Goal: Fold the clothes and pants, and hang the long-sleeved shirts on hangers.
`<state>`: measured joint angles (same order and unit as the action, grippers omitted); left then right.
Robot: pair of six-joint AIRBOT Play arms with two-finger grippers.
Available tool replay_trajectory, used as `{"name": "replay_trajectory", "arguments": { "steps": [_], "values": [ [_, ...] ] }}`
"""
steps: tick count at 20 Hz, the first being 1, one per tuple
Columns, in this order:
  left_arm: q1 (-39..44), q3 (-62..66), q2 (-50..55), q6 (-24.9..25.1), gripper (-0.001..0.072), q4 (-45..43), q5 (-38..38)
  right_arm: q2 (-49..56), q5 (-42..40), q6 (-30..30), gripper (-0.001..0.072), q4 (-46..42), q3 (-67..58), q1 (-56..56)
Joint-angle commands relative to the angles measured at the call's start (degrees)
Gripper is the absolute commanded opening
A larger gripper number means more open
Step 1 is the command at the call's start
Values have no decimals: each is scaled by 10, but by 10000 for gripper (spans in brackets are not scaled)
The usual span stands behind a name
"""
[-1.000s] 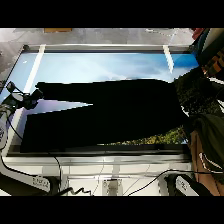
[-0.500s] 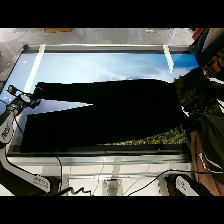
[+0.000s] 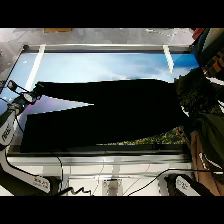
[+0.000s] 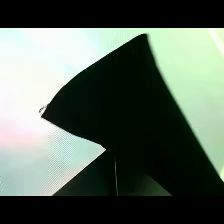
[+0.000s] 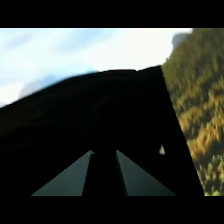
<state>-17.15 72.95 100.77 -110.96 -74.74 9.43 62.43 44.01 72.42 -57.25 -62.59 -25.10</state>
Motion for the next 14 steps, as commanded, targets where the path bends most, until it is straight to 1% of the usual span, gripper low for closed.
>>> {"name": "replay_trajectory", "arguments": {
  "steps": [1,3,4,5,6,7,9,11,14],
  "values": [
    [0,1,-52,41,8,-63,55,34,4,58,168,-44,0,0],
    [-1,1,-80,61,9,-104,112,64,7,71,182,-44,-2,0],
    [-2,1,-91,62,9,-128,142,82,13,71,214,-44,-7,0],
    [-4,0,-99,62,9,-150,167,100,22,70,218,-44,-15,0],
    [-7,0,-103,63,10,-158,188,121,37,70,261,-45,-28,0],
    [-12,1,-106,64,9,-157,211,142,54,67,281,-45,-44,-1],
    [-20,0,-110,64,10,-157,252,186,97,61,323,-46,-91,-11],
    [-28,0,-110,64,9,-164,287,231,154,59,339,-46,-143,-28],
    [-41,0,-110,64,9,-164,322,292,254,12,344,-45,-213,-52]
  ]
}}
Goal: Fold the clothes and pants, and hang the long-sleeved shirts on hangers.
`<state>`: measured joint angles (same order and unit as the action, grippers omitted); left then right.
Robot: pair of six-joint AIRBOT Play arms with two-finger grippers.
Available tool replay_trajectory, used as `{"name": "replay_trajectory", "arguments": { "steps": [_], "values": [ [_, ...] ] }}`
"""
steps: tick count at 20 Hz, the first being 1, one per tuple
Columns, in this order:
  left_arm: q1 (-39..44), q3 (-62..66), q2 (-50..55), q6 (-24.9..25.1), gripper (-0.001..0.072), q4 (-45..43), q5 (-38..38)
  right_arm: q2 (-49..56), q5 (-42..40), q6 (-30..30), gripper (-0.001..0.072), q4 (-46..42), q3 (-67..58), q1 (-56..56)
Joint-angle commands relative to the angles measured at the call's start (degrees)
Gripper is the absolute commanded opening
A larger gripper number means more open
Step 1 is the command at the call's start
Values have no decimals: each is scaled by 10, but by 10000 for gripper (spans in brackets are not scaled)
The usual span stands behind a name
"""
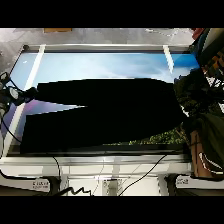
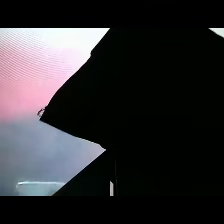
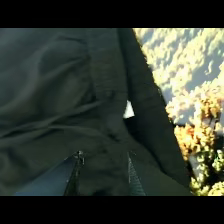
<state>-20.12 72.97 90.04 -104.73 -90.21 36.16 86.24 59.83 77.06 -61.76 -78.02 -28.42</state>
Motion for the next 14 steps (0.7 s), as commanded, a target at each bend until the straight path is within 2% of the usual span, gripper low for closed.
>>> {"name": "replay_trajectory", "arguments": {
  "steps": [1,7,10,14],
  "values": [
    [-14,0,-3,2,10,-9,61,65,104,-43,348,0,-69,-24],
    [-14,-1,-2,6,8,-44,118,101,103,-63,352,2,-73,-33],
    [-14,-1,-2,6,8,-54,122,107,100,-92,352,18,-73,-33],
    [-14,-1,-2,6,9,-54,122,124,96,-93,354,19,-99,-33]
  ]
}}
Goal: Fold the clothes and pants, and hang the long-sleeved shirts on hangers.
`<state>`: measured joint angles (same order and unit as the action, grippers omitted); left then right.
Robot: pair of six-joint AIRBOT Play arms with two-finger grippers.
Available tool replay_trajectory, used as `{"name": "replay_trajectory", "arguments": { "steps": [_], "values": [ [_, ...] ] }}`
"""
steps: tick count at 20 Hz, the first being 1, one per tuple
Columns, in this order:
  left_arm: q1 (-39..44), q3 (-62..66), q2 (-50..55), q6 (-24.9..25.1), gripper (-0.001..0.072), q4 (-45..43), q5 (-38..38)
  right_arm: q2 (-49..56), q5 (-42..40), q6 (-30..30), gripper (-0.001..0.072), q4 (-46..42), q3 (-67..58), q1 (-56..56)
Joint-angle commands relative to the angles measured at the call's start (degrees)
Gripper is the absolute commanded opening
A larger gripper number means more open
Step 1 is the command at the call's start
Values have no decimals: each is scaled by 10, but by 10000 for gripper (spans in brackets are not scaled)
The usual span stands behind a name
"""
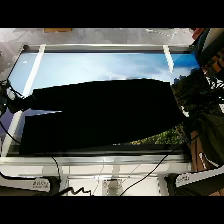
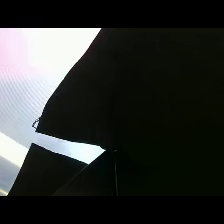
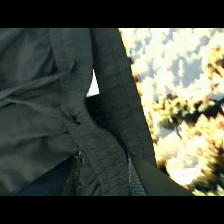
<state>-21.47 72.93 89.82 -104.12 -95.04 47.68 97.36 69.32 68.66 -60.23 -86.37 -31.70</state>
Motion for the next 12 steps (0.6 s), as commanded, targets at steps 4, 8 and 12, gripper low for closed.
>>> {"name": "replay_trajectory", "arguments": {
  "steps": [4,8,12],
  "values": [
    [0,0,0,0,9,-5,7,45,1,-19,463,17,-50,0],
    [0,0,0,0,9,-5,6,98,-11,-22,509,14,-77,1],
    [1,0,0,-2,9,-4,6,140,-34,-22,527,24,-80,1]
  ]
}}
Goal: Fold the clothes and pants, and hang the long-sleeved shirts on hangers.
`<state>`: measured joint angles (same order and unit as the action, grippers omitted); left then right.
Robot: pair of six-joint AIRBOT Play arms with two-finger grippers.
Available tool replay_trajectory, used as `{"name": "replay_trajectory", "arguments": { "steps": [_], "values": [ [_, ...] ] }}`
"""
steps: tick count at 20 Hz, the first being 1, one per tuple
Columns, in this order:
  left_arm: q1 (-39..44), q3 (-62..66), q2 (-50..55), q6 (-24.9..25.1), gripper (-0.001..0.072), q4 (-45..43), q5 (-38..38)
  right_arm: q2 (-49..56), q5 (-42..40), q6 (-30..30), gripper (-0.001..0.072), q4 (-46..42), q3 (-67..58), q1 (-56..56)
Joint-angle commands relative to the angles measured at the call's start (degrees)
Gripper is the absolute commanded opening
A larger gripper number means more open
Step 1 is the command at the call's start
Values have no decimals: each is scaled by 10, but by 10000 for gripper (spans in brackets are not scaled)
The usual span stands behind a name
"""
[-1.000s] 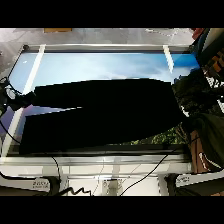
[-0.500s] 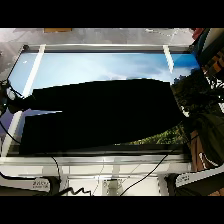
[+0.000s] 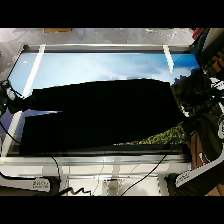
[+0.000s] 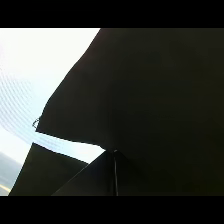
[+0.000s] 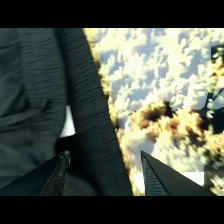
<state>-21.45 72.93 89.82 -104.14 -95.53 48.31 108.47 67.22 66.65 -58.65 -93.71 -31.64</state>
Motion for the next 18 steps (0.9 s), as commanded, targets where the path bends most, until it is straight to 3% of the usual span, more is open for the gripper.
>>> {"name": "replay_trajectory", "arguments": {
  "steps": [1,4,8,12,15,18],
  "values": [
    [0,0,1,-10,9,2,0,39,-11,-2,531,15,-7,0],
    [0,0,1,-22,10,2,0,70,5,-5,562,64,-7,0],
    [0,0,3,-21,10,1,-1,86,22,-77,561,139,-7,6],
    [0,0,9,-22,10,1,0,88,25,-94,554,111,-7,36],
    [0,0,10,-22,10,1,-1,83,-5,-140,413,95,-8,60],
    [0,0,10,-21,9,1,-1,70,-62,-144,89,92,-8,75]
  ]
}}
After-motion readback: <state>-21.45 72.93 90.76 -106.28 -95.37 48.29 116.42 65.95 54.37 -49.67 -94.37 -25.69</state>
